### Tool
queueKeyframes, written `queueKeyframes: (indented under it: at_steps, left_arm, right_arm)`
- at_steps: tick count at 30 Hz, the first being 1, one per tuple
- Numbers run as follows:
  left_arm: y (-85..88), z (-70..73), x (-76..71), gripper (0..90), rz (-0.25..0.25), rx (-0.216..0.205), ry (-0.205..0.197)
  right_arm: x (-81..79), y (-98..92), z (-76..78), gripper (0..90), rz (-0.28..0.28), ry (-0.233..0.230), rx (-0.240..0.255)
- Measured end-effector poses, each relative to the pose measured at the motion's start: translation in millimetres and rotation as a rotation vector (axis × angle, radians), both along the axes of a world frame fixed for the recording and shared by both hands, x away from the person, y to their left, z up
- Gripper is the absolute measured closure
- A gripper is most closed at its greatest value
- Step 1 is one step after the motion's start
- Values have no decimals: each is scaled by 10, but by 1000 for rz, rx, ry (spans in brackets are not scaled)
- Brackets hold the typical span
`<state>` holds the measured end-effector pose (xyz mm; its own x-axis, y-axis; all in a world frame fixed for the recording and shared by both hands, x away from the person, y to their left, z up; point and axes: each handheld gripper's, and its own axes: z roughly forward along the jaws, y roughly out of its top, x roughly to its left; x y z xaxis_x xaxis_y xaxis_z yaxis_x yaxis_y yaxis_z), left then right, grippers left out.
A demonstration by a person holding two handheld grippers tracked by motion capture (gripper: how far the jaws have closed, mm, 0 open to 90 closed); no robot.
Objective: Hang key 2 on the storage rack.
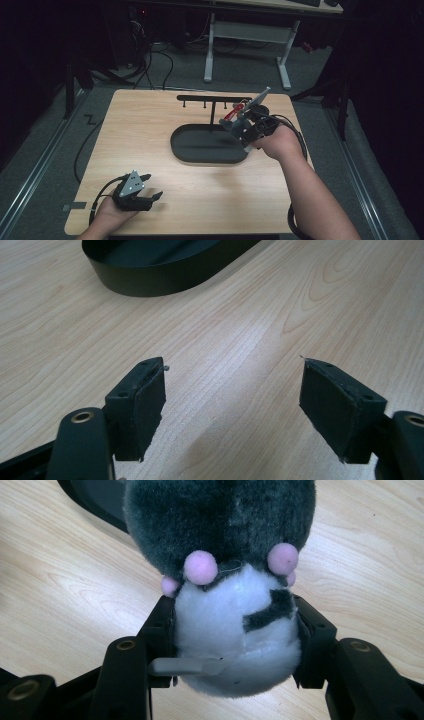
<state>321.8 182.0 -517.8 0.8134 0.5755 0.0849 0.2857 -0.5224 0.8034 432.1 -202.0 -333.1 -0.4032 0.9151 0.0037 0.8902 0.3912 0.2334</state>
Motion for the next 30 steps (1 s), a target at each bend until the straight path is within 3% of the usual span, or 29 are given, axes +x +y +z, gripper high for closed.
queueKeyframes:
  at_steps: [10, 30]
  left_arm:
    - [-3, -3, 1, 268, -3, 1, 0]
    - [-7, -3, -5, 268, -10, 5, -4]
  right_arm:
    - [80, 55, 79, 480, 7, -14, 14]
    - [145, 95, 235, 480, -12, -48, -18]
